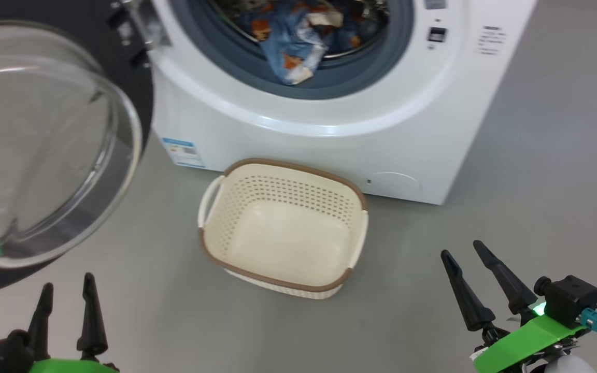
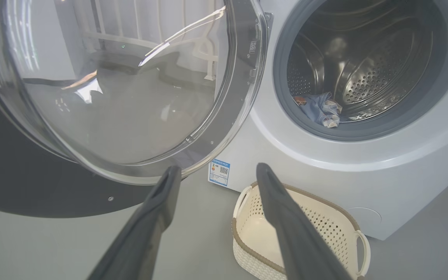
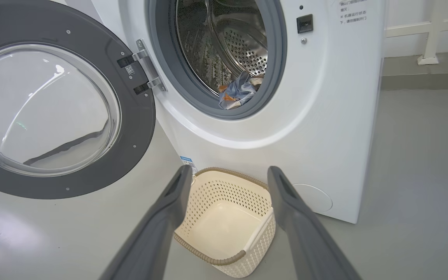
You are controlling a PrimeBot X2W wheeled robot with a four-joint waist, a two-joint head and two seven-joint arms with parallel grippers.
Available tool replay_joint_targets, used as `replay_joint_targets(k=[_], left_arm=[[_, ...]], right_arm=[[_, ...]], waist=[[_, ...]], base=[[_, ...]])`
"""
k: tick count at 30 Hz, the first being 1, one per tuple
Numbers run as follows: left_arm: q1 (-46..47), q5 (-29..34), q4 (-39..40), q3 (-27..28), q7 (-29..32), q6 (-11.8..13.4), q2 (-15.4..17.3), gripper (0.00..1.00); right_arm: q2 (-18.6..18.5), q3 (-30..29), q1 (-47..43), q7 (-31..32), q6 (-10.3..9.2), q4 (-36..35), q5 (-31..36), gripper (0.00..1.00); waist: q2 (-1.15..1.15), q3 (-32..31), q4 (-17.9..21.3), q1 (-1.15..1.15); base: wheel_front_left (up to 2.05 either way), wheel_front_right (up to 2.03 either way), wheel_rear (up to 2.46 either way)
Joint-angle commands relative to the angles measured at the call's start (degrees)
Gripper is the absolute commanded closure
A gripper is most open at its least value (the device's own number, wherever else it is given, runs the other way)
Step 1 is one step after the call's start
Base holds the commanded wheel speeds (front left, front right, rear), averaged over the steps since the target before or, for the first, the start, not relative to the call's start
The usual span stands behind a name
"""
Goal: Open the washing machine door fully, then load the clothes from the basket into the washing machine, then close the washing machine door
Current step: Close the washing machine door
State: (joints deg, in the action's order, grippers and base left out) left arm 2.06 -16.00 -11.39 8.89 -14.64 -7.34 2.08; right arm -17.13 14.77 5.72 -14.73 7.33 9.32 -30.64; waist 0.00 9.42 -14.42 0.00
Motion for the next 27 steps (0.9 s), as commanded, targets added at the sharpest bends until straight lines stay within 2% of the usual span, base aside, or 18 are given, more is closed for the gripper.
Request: replay_joint_targets(k=[1,7,14,27], left_arm=[[-0.5,-0.44,0.96,2.23,-0.36,-0.14,0.86,0.0],[-1.72,-1.96,0.27,2.24,-0.36,-0.13,0.82,0.0],[-2.94,-3.06,0.39,1.93,-0.36,0.24,0.81,0.0],[-3.79,-4.14,1.61,1.67,-0.36,1.36,0.8,0.0]], right_arm=[[-1.02,1.54,1.36,-0.27,0.16,-1.05,-0.47,0.0],[-1.38,3.08,1.89,-0.27,0.16,-0.68,-0.87,0.0],[-1.43,4.09,1.75,-0.27,0.16,-0.31,-1.27,0.0],[-1.44,5.16,2.1,-0.27,0.16,-0.07,-1.53,0.0]], waist=[[0.0,-0.94,-5.56,0.0],[0.0,-1.8,-10.46,0.0],[0.0,-2.67,-14.11,0.0],[0.0,-2.61,-15.23,0.0]], base=[[0.0,0.0,0.0],[0.0,0.0,0.0],[0.0,0.0,0.0],[0.0,0.0,0.0]])
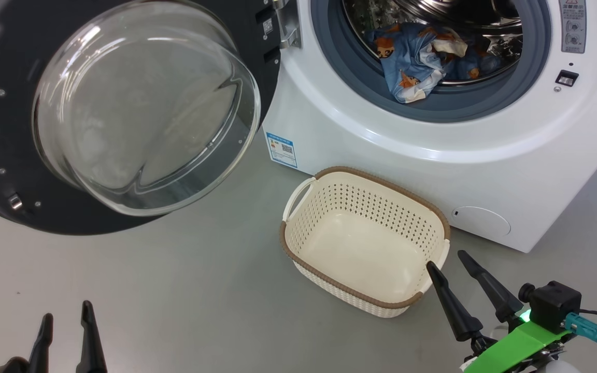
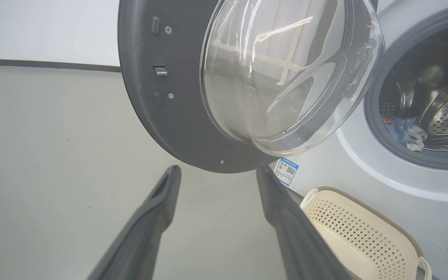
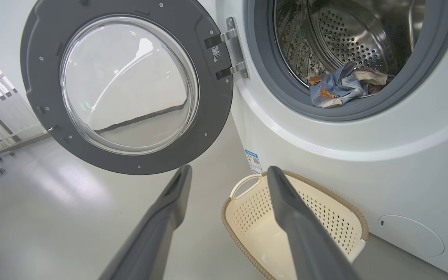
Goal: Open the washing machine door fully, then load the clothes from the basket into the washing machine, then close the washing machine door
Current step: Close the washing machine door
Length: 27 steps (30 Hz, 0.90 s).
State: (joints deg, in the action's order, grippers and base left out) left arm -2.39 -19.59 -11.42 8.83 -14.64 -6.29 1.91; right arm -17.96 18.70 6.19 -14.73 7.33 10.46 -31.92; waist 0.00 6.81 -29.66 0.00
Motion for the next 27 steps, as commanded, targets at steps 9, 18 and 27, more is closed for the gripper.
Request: replay_joint_targets(k=[9,18,27], left_arm=[[1.18,-1.31,3.13,2.27,-0.36,0.27,0.97,0.53],[5.66,-0.49,11.24,9.94,-0.36,-0.89,1.74,1.0],[19.63,-9.49,12.64,15.86,-0.36,-1.18,16.32,1.0]], right_arm=[[-0.48,1.06,1.16,-0.27,0.16,-1.35,-0.53,0.0],[0.26,0.59,0.28,-0.27,0.16,-1.52,-0.33,0.0],[1.3,0.11,1.0,-0.27,0.16,-1.95,0.15,0.0]], waist=[[0.0,-0.25,0.45,0.0],[0.0,0.08,1.62,0.0],[0.0,2.27,3.87,0.0]], base=[[0.0,0.0,0.0],[0.0,0.0,0.0],[0.0,0.0,0.0]])
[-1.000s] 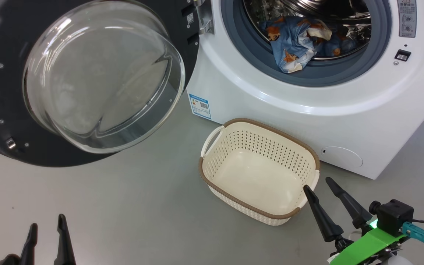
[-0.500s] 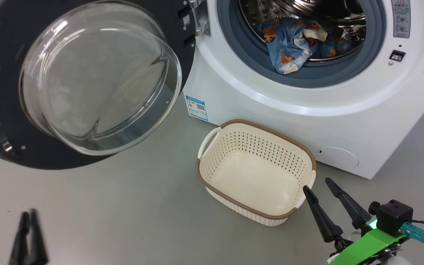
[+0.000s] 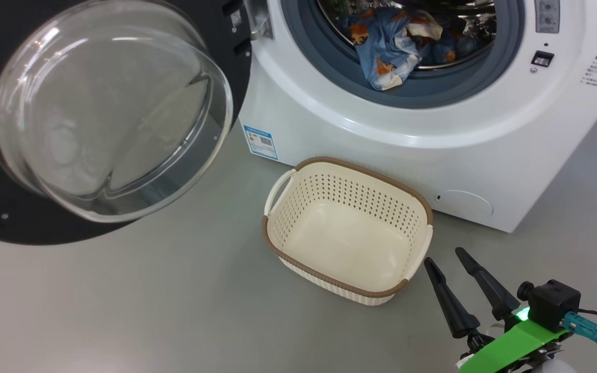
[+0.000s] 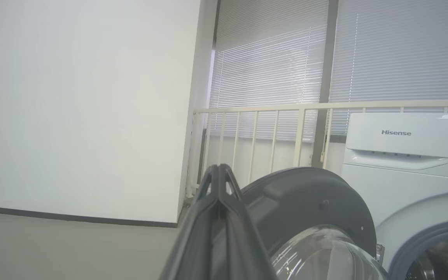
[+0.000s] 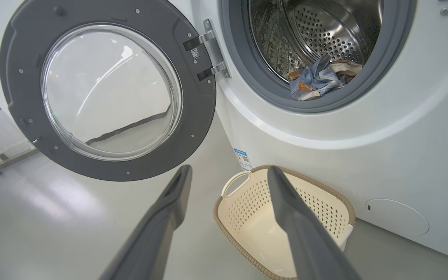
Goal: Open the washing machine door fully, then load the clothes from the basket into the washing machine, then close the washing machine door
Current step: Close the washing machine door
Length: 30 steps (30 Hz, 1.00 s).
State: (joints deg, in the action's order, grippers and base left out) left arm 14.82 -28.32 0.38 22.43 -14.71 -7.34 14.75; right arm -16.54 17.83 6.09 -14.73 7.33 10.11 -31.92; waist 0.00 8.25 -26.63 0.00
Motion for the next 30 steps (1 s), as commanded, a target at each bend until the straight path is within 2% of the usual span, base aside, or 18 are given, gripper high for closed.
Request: replay_joint_targets(k=[1,6,12,15,17,18,20,22,25,30], left_arm=[[3.96,-2.33,0.01,2.77,-0.29,-0.13,5.42,1.0],[11.16,-11.77,-6.46,5.45,-0.29,-0.13,13.05,1.0],[17.62,-23.6,-20.09,5.43,-0.26,-0.14,22.01,1.0],[20.1,-29.32,-27.38,2.92,3.1,-0.14,26.51,1.0],[21.73,-33.57,-31.33,0.94,7.6,-0.14,28.81,1.0],[22.9,-36.28,-34.66,-1.05,11.45,-0.14,31.02,1.0],[23.55,-38.1,-35.93,-1.73,13.69,-0.14,31.75,1.0],[24.81,-41.81,-39.11,-4.26,20.6,-0.14,33.61,1.0],[24.95,-44.61,-40.16,-6.86,26.72,-0.14,34.95,1.0],[24.79,-47.9,-40.42,-8.63,31.33,-0.14,35.48,1.0]], right_arm=[[-0.01,1.02,1.33,-0.27,0.16,-1.65,0.21,0.0],[0.56,1.13,2.26,-0.27,0.16,-1.79,0.4,0.0],[0.69,1.18,3.39,-0.27,0.16,-1.91,0.6,0.0],[0.79,1.37,4.04,-0.27,0.16,-2.0,0.74,0.0],[0.8,1.55,4.48,-0.27,0.16,-2.01,0.86,0.0],[0.77,1.73,4.89,-0.27,0.16,-2.0,0.95,0.0],[0.74,1.82,5.06,-0.27,0.16,-2.02,0.96,0.0],[0.52,1.93,5.52,-0.27,0.16,-2.11,1.03,0.0],[0.19,2.09,6.0,-0.27,0.16,-2.25,1.11,0.0],[-0.36,2.07,6.58,-0.27,0.16,-2.47,1.19,0.0]], waist=[[0.0,1.22,1.23,0.0],[0.0,3.07,3.31,0.0],[0.0,5.58,5.33,0.0],[0.0,6.67,6.12,0.0],[0.0,7.39,6.49,0.0],[0.0,7.97,6.74,0.0],[0.0,8.36,6.87,0.0],[0.0,9.34,7.07,0.0],[0.0,10.39,7.28,0.0],[0.0,11.67,7.31,0.0]], base=[[0.0,0.0,0.0],[0.0,0.0,0.0],[0.0,0.0,0.0],[0.0,0.0,0.0],[0.0,0.0,0.0],[0.0,0.0,0.0],[0.0,0.0,0.0],[0.0,0.0,0.0],[0.0,0.0,0.0],[0.0,0.0,0.0]])
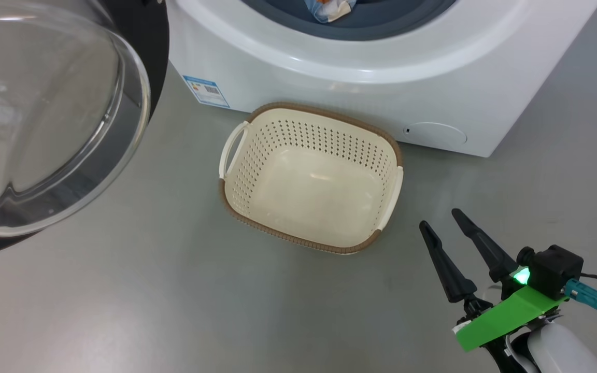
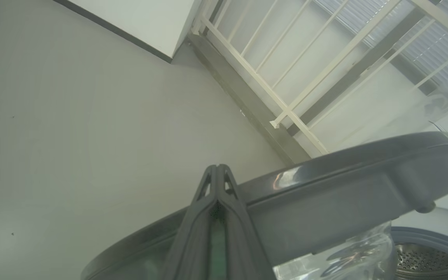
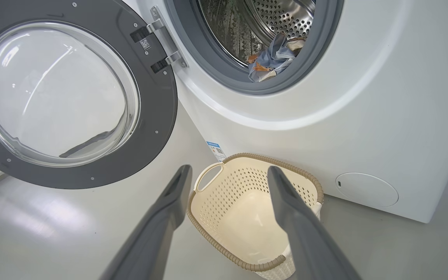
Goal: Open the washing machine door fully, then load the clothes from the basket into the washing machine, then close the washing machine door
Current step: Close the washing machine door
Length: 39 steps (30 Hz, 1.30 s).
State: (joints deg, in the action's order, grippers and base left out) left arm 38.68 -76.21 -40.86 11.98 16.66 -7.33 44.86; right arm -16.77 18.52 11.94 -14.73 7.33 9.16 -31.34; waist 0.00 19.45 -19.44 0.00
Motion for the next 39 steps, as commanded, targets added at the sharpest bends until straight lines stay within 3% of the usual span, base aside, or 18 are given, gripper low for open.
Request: replay_joint_targets(k=[1,18,29,39], left_arm=[[0.78,-0.43,0.8,1.43,0.56,-0.15,5.51,1.0],[-2.5,-6.66,3.58,-4.28,10.01,-0.15,5.57,1.0],[-6.56,-10.06,10.86,-7.31,17.67,-0.15,6.16,1.0],[-8.89,-12.22,17.12,-8.19,21.0,-0.15,6.63,1.0]], right_arm=[[-0.23,1.41,0.87,-0.27,0.16,-1.55,0.63,0.0],[0.46,0.86,1.18,-0.27,0.16,-1.15,0.64,0.0],[0.99,-0.11,-0.65,-0.27,0.16,-1.18,0.45,0.0],[1.67,-0.92,-2.02,-0.27,0.16,-1.3,0.47,0.0]], waist=[[0.0,0.76,0.16,0.0],[0.0,-0.72,0.56,0.0],[0.0,-3.54,-0.27,0.0],[0.0,-5.87,-0.36,0.0]], base=[[0.0,0.0,0.0],[0.0,0.0,0.0],[0.0,0.0,0.0],[0.0,0.0,0.0]])
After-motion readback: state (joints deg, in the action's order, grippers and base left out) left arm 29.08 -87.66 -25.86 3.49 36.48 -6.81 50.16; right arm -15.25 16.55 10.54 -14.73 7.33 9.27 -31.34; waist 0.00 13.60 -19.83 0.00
